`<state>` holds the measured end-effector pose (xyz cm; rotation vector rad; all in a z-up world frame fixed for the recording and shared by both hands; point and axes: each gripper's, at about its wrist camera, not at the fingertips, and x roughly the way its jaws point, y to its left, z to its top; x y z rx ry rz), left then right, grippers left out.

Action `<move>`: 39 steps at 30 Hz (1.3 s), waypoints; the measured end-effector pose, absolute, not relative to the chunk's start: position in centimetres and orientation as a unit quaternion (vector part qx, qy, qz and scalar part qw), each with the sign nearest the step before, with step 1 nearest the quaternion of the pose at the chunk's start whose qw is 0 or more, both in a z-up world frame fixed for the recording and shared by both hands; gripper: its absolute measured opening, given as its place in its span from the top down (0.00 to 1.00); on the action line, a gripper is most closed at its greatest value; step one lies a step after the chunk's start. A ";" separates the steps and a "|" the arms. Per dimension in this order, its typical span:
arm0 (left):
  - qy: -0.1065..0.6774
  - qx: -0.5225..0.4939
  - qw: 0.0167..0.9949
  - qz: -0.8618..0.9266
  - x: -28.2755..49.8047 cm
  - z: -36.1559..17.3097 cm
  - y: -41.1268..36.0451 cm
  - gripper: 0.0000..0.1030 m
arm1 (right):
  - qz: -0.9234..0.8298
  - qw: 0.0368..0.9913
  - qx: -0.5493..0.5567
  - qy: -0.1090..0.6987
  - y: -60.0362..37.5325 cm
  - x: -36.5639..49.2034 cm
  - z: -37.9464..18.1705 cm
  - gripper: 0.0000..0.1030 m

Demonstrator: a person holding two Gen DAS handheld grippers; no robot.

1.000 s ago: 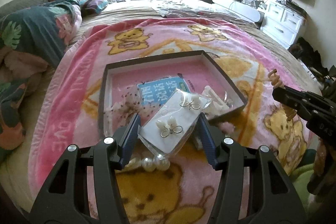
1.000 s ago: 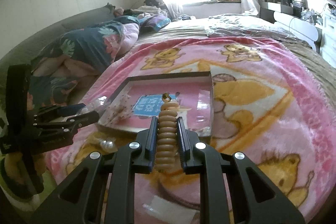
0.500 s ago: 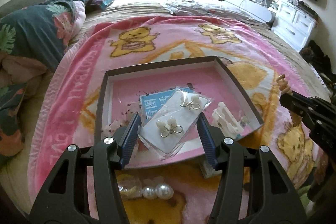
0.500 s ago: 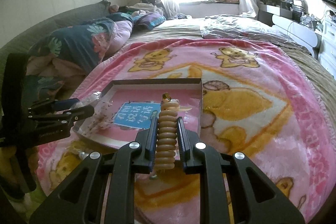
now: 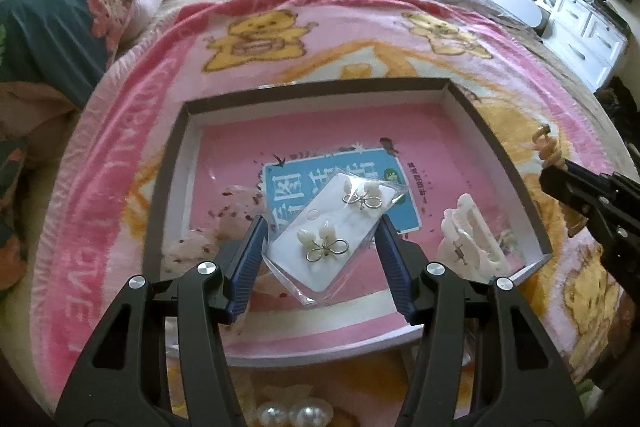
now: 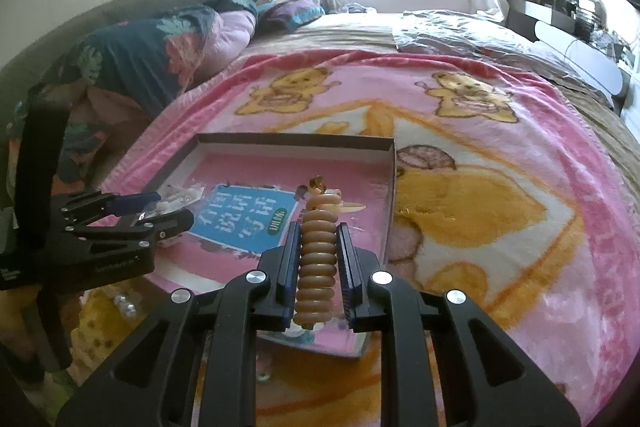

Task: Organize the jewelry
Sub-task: 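Carry the earring card and coiled hair tie into the box and release, then withdraw both tools from the box back over the blanket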

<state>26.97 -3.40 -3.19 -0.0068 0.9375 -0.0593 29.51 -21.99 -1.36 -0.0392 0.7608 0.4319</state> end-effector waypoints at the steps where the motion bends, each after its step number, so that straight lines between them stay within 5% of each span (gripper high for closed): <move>1: 0.455 -0.003 0.890 -0.027 27.2 -3.5 -3.5 0.54 | 0.209 0.904 -0.020 0.372 -22.0 29.7 -1.7 0.83; 19: 0.463 -0.007 0.886 -0.030 26.8 -4.7 -3.8 0.40 | 0.201 0.890 -0.017 0.409 -22.1 31.4 -5.7 0.83; 23: 0.456 -0.016 0.889 -0.028 26.3 -3.8 -3.3 0.39 | 0.205 0.890 -0.010 0.407 -22.4 31.4 -5.3 0.67; 30: 0.446 -0.031 0.894 -0.021 25.4 -2.4 -2.7 0.30 | 0.211 0.893 0.005 0.397 -23.1 31.0 -4.0 0.55; 39: 0.432 -0.057 0.900 -0.019 23.5 -0.3 -2.2 0.10 | 0.215 0.907 0.048 0.360 -25.0 29.3 -1.0 0.15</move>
